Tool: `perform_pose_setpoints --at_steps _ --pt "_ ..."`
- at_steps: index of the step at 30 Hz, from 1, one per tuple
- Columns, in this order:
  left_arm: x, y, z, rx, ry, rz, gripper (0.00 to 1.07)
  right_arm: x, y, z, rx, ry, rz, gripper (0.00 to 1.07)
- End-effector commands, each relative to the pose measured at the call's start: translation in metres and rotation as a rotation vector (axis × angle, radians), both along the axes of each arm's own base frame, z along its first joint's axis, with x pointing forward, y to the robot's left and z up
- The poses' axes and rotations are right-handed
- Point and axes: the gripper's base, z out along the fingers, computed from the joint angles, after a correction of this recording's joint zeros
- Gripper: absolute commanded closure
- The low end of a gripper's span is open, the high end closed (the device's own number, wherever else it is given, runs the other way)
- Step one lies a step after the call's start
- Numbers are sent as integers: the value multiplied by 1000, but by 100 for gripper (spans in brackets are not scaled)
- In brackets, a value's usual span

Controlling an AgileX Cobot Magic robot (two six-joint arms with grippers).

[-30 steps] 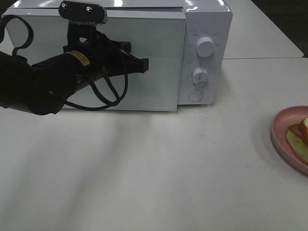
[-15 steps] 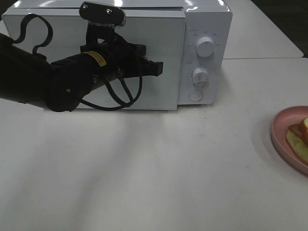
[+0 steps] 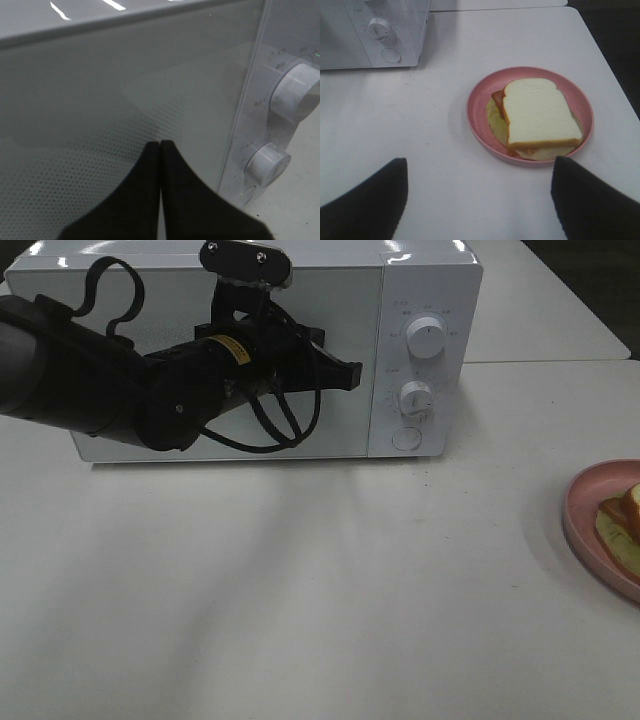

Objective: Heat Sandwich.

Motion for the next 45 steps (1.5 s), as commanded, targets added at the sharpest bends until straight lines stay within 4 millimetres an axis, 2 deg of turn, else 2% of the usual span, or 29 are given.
perform_pose_setpoints --at_steps 1,10,17,26,29,34,35,36,38,39,40,41,43,44,45 --pt "14 9 12 -81 -45 84 106 -3 0 0 -10 -38 2 31" --pt "13 9 12 -82 -43 82 106 -3 0 0 -10 -38 2 31" --pt "0 8 10 -70 -31 64 106 -3 0 0 -10 -38 2 31" --pt "-34 15 16 -46 6 22 106 -3 0 0 -10 -38 2 31" --pt "-39 19 17 -35 29 17 106 -3 0 0 -10 -38 2 31" --pt "-52 24 21 15 138 -14 106 -3 0 0 -10 -38 2 31" --pt "-58 26 21 51 211 -34 101 -3 0 0 -10 -38 2 31" --pt "-58 26 21 51 211 -34 101 -3 0 0 -10 -38 2 31" --pt "-64 27 21 92 286 -56 93 -3 0 0 -10 -38 2 31" --pt "-67 28 21 115 324 -69 81 -3 0 0 -10 -38 2 31" --pt "-74 31 21 150 393 -89 55 -3 0 0 -10 -38 2 31" --pt "-74 31 21 150 393 -89 55 -3 0 0 -10 -38 2 31" --pt "-80 33 20 182 462 -105 22 -3 0 0 -10 -38 2 31" --pt "-86 35 21 218 512 -124 1 -3 0 0 -10 -38 2 31" --pt "-89 37 22 238 531 -136 2 -3 0 0 -10 -38 2 31"
